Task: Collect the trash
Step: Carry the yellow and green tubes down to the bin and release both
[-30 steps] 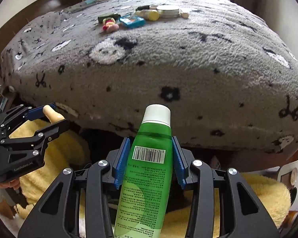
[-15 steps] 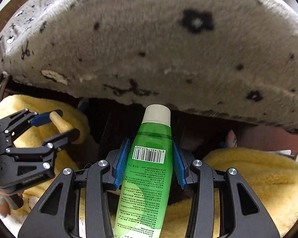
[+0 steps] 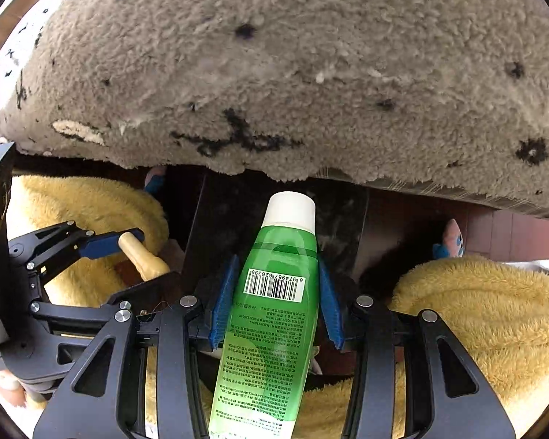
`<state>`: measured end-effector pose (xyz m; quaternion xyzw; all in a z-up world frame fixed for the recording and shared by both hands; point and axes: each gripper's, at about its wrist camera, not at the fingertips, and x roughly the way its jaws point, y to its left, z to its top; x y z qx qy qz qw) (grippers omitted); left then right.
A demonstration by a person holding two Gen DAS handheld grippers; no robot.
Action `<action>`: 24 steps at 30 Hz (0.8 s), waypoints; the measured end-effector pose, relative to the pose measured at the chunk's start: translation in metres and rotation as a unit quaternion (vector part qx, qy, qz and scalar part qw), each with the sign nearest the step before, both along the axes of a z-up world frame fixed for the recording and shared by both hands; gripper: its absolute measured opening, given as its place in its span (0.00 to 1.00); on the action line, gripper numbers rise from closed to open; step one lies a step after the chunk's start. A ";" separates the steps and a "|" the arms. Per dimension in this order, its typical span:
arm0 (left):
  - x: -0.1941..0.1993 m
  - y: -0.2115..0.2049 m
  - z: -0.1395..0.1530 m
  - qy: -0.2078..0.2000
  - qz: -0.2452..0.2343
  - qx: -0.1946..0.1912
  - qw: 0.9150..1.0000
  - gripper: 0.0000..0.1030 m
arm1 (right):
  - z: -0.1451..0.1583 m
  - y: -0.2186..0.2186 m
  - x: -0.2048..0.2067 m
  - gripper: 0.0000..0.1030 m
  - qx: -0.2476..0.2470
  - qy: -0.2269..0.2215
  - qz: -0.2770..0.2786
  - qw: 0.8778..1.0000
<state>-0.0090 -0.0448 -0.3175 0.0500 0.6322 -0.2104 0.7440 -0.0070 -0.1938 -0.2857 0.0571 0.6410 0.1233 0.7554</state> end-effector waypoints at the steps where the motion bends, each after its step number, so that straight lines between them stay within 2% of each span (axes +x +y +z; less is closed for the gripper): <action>1: 0.002 -0.001 -0.001 0.003 0.000 0.000 1.000 0.52 | 0.000 0.000 0.002 0.44 0.000 -0.001 -0.001 1.000; 3: 0.002 0.002 0.000 0.003 0.003 0.000 1.000 0.65 | 0.003 -0.002 0.004 0.47 -0.001 -0.005 -0.008 1.000; 6: 0.002 0.005 0.003 -0.002 0.006 0.003 1.000 0.74 | 0.007 -0.006 0.007 0.49 -0.005 -0.012 -0.020 1.000; 10: 0.005 0.009 0.011 -0.012 0.013 0.004 1.000 0.78 | 0.016 -0.012 0.008 0.50 -0.007 -0.024 -0.029 0.999; 15: 0.005 0.006 0.031 -0.045 0.014 0.010 0.999 0.83 | 0.031 -0.019 0.009 0.59 -0.016 -0.047 -0.037 0.998; 19: 0.010 0.011 0.060 -0.091 0.018 0.014 0.996 0.85 | 0.057 -0.027 0.011 0.63 -0.022 -0.082 -0.044 0.995; 24: 0.019 0.020 0.104 -0.155 0.034 0.015 0.987 0.85 | 0.098 -0.037 0.019 0.68 -0.029 -0.139 -0.050 0.989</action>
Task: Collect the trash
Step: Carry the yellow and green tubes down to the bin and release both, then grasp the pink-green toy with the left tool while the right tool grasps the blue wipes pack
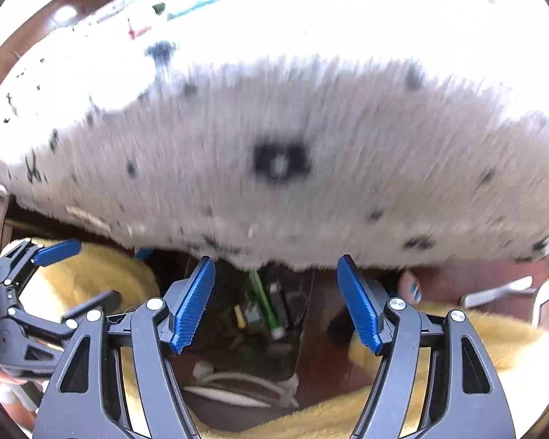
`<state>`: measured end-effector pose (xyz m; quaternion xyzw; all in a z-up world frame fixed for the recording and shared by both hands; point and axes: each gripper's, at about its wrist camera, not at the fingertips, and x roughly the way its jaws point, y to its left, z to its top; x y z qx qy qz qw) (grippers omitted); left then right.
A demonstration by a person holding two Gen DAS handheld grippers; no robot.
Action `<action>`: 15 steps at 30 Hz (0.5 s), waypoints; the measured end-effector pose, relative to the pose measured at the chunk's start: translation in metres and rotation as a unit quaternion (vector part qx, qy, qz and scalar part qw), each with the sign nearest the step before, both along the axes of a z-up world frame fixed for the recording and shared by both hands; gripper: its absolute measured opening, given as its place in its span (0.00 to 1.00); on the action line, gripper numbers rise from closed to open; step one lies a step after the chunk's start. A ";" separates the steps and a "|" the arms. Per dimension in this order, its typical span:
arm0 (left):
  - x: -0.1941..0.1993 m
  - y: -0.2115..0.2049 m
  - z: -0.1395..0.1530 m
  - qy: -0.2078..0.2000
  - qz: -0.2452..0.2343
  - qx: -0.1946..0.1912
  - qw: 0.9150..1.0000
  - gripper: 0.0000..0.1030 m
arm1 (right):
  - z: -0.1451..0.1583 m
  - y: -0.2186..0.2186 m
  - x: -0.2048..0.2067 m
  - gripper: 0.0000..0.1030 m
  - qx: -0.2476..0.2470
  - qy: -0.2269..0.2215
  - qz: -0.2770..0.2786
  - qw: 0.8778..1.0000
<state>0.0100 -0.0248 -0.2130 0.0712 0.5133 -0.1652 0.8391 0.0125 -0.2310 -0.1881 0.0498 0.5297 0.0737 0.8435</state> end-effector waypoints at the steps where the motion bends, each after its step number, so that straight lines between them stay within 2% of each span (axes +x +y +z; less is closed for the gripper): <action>1: 0.002 0.002 0.007 -0.011 0.002 0.000 1.000 0.85 | 0.010 -0.002 0.004 0.68 -0.003 -0.014 0.000 1.000; 9: 0.038 0.012 0.045 -0.067 0.023 0.008 0.997 0.85 | 0.056 -0.003 0.048 0.69 -0.020 -0.079 0.007 0.997; 15: 0.072 0.019 0.063 -0.088 0.037 0.015 0.995 0.86 | 0.070 0.009 0.098 0.68 -0.007 -0.091 0.046 0.995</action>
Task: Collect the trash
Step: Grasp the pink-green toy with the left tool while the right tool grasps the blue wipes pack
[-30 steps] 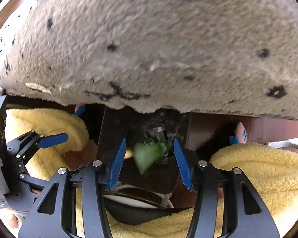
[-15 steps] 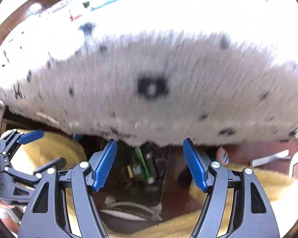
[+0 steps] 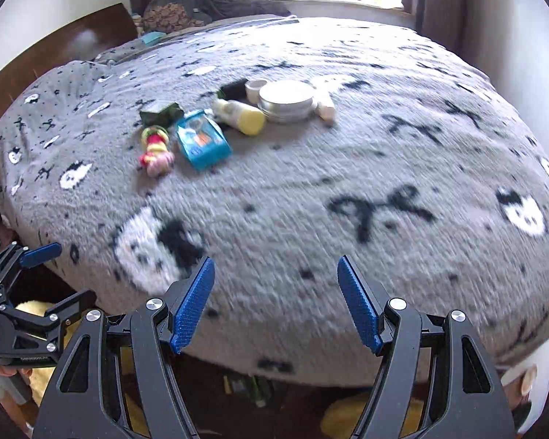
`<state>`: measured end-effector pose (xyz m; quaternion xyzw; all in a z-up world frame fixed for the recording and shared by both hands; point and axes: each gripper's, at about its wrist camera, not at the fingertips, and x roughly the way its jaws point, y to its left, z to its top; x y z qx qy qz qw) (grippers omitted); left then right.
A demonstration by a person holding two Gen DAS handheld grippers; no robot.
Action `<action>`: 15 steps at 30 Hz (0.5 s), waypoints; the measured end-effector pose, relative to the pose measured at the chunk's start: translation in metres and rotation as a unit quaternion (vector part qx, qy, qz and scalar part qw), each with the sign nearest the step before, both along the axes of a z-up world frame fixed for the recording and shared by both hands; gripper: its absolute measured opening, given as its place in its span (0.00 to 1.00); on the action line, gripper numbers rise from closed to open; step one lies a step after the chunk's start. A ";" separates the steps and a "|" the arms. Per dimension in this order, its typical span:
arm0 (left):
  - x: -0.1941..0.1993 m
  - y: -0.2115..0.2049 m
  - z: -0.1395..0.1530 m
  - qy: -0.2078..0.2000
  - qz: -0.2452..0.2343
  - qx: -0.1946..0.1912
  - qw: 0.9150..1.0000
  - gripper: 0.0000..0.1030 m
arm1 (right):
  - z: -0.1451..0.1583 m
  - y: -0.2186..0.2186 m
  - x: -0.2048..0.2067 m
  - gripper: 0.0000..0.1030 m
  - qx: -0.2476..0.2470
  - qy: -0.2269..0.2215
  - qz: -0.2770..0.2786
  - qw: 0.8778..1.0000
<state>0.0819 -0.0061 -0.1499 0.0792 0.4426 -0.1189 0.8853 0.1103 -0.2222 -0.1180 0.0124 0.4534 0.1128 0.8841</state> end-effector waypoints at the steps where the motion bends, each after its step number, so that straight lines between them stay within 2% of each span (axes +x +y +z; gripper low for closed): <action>1: 0.007 0.001 0.004 -0.001 0.001 0.001 1.000 0.86 | -0.001 0.005 0.007 0.68 -0.001 0.000 0.008 1.000; 3: 0.017 0.001 0.007 -0.004 0.003 0.005 1.000 0.88 | -0.002 0.019 0.028 0.68 -0.006 -0.001 0.031 1.000; 8: 0.037 0.009 0.014 -0.007 0.001 0.005 1.000 0.90 | -0.012 0.046 0.066 0.57 -0.018 0.014 0.059 0.998; 15: 0.058 0.012 0.014 -0.002 0.000 -0.005 1.000 0.90 | -0.025 0.076 0.103 0.57 -0.034 0.028 0.086 0.995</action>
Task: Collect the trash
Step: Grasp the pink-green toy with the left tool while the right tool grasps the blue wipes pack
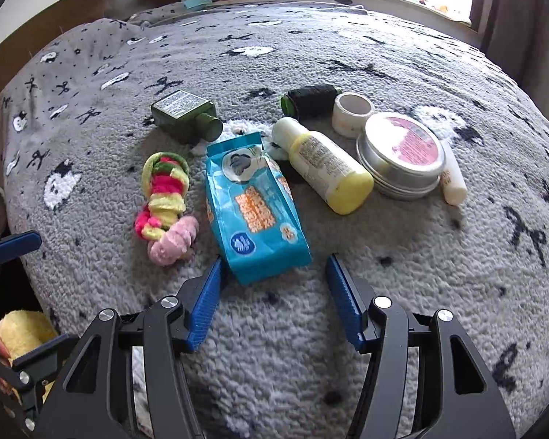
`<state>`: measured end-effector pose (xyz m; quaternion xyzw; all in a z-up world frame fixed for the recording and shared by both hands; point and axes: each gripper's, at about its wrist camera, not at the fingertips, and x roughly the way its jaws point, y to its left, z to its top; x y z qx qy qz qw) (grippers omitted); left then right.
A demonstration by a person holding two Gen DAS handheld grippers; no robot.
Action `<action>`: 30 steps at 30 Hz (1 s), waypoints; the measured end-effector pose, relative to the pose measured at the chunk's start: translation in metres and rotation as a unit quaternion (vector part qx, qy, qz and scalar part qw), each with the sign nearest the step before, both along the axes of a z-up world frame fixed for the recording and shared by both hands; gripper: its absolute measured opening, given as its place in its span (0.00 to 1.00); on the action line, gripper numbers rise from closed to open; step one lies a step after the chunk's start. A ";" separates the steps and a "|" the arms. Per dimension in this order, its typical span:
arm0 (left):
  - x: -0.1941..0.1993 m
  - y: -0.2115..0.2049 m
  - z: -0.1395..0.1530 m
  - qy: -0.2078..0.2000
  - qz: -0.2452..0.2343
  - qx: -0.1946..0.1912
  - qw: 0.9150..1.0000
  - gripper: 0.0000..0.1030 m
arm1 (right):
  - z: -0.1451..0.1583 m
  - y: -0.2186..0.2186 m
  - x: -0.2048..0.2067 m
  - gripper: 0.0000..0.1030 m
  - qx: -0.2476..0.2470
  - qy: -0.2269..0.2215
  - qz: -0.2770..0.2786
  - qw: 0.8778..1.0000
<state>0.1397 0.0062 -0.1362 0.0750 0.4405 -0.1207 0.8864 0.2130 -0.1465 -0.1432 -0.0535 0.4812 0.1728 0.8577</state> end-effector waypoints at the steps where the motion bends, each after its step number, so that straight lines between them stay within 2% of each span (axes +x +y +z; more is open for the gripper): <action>1: 0.002 0.000 -0.001 0.001 -0.001 0.000 1.000 0.90 | -0.001 0.003 0.004 0.57 0.000 0.001 0.004 1.000; 13: 0.032 -0.009 -0.006 0.012 -0.013 -0.005 1.000 0.90 | -0.001 0.024 0.049 0.58 0.017 0.021 0.016 1.000; 15: 0.034 -0.011 -0.006 0.011 -0.014 -0.007 1.000 0.90 | -0.002 0.029 0.055 0.61 0.014 0.024 0.018 0.999; 19: 0.039 -0.015 -0.004 0.010 -0.017 -0.011 1.000 0.90 | -0.001 0.034 0.065 0.62 0.019 0.025 0.010 0.999; 23: 0.045 -0.019 -0.005 0.012 -0.019 -0.015 1.000 0.90 | -0.001 0.031 0.071 0.41 0.021 0.020 0.009 1.000; 25: 0.049 -0.023 -0.006 0.013 -0.021 -0.018 1.000 0.90 | 0.003 0.026 0.071 0.34 0.023 0.015 0.007 1.000; 30: 0.066 -0.028 -0.010 0.016 -0.015 -0.024 0.999 0.89 | 0.026 0.001 0.064 0.29 0.048 -0.018 -0.004 0.999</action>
